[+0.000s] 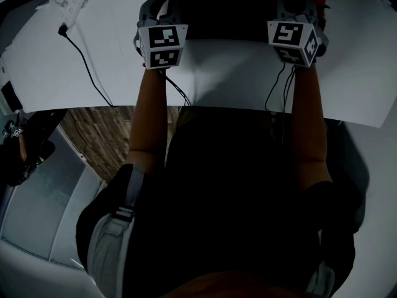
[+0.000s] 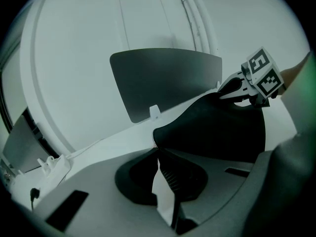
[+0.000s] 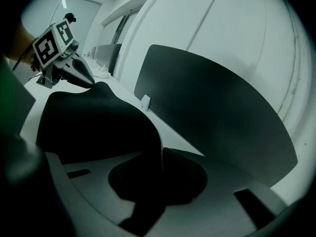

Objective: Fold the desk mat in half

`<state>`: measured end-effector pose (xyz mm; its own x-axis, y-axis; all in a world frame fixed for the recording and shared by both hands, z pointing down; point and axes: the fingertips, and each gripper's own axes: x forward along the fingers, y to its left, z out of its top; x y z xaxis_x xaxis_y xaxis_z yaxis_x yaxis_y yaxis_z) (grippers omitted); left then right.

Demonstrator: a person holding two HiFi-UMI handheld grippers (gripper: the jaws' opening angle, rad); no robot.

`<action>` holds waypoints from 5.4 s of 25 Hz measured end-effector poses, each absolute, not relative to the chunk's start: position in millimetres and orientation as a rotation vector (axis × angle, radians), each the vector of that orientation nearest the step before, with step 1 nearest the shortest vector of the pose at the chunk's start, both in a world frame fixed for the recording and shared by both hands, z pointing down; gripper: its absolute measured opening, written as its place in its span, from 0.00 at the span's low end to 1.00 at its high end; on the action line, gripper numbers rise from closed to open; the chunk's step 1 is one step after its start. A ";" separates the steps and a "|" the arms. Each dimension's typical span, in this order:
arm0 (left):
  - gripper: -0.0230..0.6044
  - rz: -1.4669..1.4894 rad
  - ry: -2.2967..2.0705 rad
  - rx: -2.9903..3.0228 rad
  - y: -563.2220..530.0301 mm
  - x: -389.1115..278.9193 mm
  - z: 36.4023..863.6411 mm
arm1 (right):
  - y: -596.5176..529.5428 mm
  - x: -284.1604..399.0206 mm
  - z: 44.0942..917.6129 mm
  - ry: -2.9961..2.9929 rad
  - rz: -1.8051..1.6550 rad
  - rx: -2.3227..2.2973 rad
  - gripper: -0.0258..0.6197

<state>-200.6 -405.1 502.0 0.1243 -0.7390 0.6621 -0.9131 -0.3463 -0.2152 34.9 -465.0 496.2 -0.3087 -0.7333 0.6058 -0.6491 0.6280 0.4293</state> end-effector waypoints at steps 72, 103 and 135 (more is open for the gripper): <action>0.24 1.096 -1.426 2.273 -344.7 -139.4 504.4 | -371.2 130.8 516.6 -1.919 0.222 1.107 0.42; 0.22 1.148 -1.473 2.266 -355.6 -123.0 528.9 | -368.1 133.6 528.2 -1.938 0.226 1.216 0.41; 0.22 1.073 -1.644 2.291 -365.9 -119.0 459.7 | -382.8 131.3 467.3 -2.014 0.080 1.259 0.41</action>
